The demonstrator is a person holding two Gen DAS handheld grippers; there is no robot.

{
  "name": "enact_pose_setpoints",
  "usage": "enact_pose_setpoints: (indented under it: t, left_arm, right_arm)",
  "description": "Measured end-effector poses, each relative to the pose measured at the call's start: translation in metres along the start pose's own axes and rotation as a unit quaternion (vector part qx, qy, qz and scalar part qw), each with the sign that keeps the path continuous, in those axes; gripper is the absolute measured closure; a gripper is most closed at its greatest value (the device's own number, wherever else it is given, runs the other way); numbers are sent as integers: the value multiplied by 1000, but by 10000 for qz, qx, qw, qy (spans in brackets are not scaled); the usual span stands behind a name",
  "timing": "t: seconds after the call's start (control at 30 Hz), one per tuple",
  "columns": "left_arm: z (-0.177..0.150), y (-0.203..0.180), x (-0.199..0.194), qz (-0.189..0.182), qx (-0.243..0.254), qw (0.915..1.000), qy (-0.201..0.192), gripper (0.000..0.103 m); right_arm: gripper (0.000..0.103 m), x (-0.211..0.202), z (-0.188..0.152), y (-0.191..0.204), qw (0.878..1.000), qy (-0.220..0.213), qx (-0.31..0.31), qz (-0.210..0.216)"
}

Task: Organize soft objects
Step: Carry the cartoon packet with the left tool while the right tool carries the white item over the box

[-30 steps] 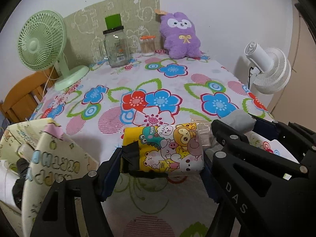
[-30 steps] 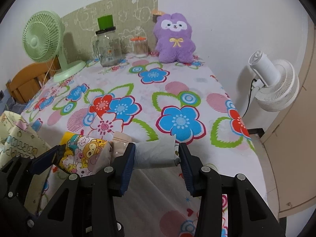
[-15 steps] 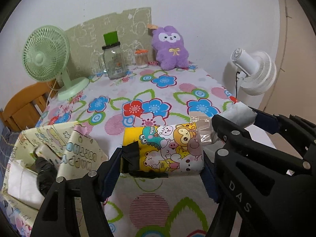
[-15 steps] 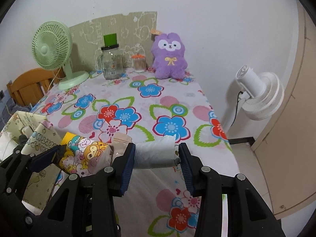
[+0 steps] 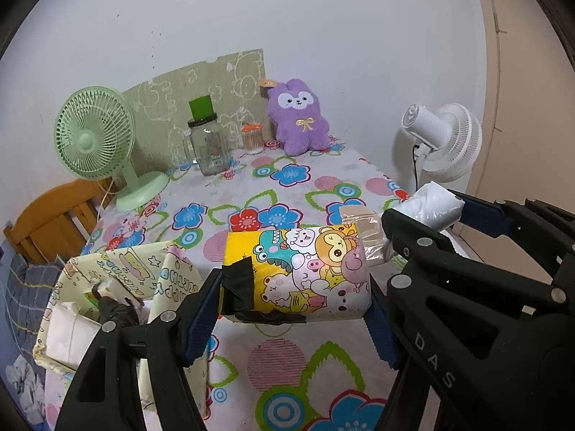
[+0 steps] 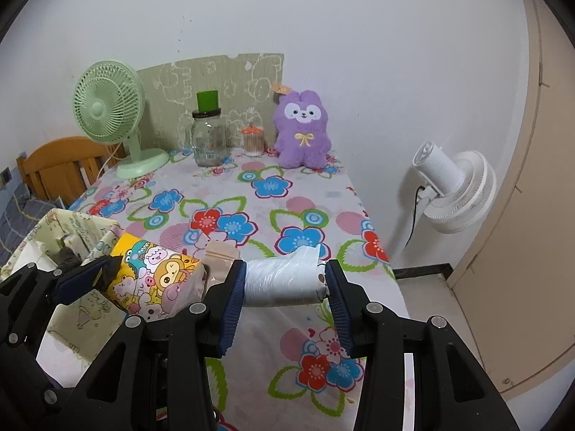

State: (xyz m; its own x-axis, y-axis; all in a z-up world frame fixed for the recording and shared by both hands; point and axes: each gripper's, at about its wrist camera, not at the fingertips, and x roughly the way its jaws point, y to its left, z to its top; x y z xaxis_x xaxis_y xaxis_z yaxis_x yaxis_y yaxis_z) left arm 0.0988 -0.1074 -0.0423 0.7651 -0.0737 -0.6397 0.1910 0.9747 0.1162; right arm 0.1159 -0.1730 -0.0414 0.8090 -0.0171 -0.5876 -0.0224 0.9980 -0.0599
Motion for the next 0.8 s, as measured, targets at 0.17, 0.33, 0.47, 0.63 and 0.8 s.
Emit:
enact_pose_setpoints:
  t: [0.17, 0.33, 0.47, 0.63, 0.8]
  left_arm:
    - [0, 1, -18, -7, 54, 9999, -89, 28]
    - [2, 4, -37, -8, 117, 9998, -178, 28]
    - [3, 8, -53, 24, 149, 9994, -305, 28]
    - [2, 16, -66, 68, 126, 9990, -424, 28]
    - [1, 30, -73, 162, 111, 9987, -468, 28]
  right_arm:
    - [56, -19, 0, 3, 9999, -75, -81, -24]
    - [56, -40, 3, 8, 9997, -179, -167, -25]
    - [56, -55, 6, 13, 9993, -295, -235, -6]
    - [56, -69, 10, 22, 9986, -436, -299, 44]
    - [56, -74, 14, 36, 9982, -491, -328, 143]
